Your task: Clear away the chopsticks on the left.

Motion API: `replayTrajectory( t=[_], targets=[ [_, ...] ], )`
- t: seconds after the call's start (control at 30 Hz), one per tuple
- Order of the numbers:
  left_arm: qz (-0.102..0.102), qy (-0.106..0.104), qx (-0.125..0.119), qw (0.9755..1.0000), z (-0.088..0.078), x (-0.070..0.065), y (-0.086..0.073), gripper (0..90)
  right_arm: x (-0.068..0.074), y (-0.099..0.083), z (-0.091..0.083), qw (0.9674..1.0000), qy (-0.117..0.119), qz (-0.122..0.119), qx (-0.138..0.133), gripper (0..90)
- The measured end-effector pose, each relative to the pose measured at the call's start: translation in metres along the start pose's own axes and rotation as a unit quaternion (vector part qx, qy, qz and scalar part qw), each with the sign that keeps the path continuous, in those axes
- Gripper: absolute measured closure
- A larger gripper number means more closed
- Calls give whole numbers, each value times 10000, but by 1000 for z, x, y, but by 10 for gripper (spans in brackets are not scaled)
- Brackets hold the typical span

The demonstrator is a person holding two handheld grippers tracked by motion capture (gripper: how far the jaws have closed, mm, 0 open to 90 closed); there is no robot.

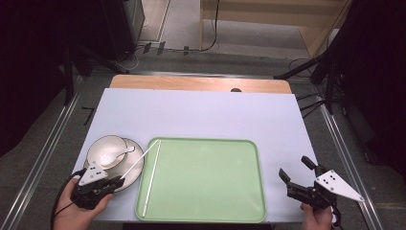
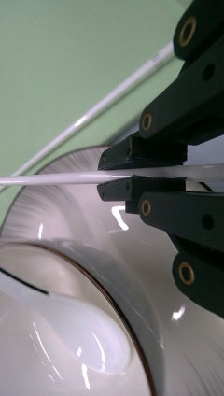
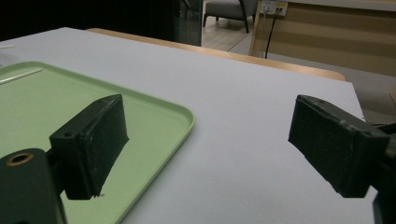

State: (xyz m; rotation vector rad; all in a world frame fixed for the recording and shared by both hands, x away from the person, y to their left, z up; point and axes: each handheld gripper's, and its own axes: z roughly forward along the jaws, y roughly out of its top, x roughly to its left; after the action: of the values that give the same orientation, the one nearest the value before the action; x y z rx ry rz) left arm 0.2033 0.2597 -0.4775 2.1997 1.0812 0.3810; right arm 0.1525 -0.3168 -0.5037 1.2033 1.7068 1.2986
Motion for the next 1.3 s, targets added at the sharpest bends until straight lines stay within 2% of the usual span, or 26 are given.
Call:
replayTrajectory(
  t=[0.27,0.33,0.47,0.53,0.67,1.1,1.3],
  targets=[
    [-206,-388,-107,9990,27,-37,12,852,0,0,-1,10000,-4,17,-11,115],
    [-205,-329,-88,9992,36,-48,14,852,0,0,-1,10000,-6,23,-12,115],
    [-237,-353,-21,9991,55,-65,20,852,1,0,0,10000,9,-11,-2,115],
    [-268,-433,34,9987,63,-72,22,852,1,0,0,10000,4,-17,0,115],
    [-237,-463,198,9984,74,-85,25,852,0,0,-1,10000,-2,6,-2,115],
    [-382,-322,127,9987,77,-93,23,833,1,0,-1,10000,1,-5,-14,116],
    [-475,-511,177,9974,77,-89,26,761,1,1,-1,10000,-3,-2,-16,115]
  ],
)
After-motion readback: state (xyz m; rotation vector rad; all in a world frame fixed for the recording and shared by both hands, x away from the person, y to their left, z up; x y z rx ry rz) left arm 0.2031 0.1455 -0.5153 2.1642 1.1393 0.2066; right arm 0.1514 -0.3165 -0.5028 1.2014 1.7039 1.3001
